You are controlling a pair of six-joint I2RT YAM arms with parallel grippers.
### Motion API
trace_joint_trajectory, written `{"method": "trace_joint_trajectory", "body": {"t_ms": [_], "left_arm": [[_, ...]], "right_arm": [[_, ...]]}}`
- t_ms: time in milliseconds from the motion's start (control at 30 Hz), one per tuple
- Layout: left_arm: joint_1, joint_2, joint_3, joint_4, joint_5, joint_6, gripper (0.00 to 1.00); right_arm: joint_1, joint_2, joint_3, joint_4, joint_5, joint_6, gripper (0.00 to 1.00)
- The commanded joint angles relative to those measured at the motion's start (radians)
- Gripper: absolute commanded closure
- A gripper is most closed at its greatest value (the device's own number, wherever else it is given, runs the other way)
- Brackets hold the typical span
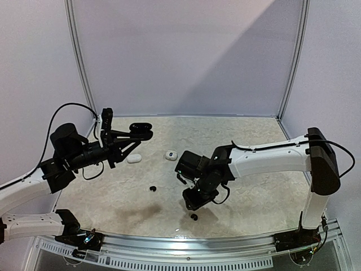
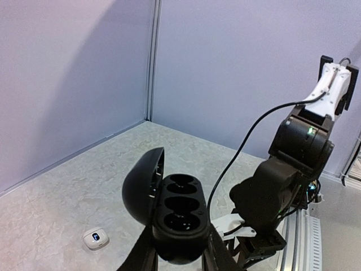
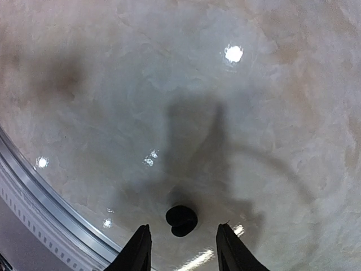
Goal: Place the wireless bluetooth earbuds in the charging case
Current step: Pick up the right earbud from the center of the board.
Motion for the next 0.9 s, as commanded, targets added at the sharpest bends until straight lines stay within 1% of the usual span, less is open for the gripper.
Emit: {"method": "trace_joint_trajectory", "body": {"t_ms": [0,133,200,367,667,867], "left_arm": [[-0.009,-0.023,-0.024,0.035,-0.015,-0.008,1.0],[-0.014,-0.035,-0.031,0.032,-0.017,-0.003,1.0],[-0.015,-0.042,-0.034,0.031,-0.017,-0.002,1.0],[-0.017,-0.048,-0.037,0.019,-0.02,0.001,1.0],[-0.017,-0.035,-0.03,0.016,-0.016,0.009,1.0],[-0.018,-0.026,-0.021,0.005,-0.011,0.015,1.0]], "right_arm": [[0.017,0.033,-0.025,-0.013,-0.004,0.037,0.64],[0.024,0.023,-0.071,0.004,-0.007,0.076,0.71],[0.025,0.017,-0.087,0.004,-0.005,0.085,0.72],[0.025,0.021,-0.104,0.014,0.002,0.081,0.73],[0.024,0.046,-0.107,0.064,-0.039,0.061,0.73],[0.025,0.09,-0.089,0.058,-0.063,0.034,0.73]]}}
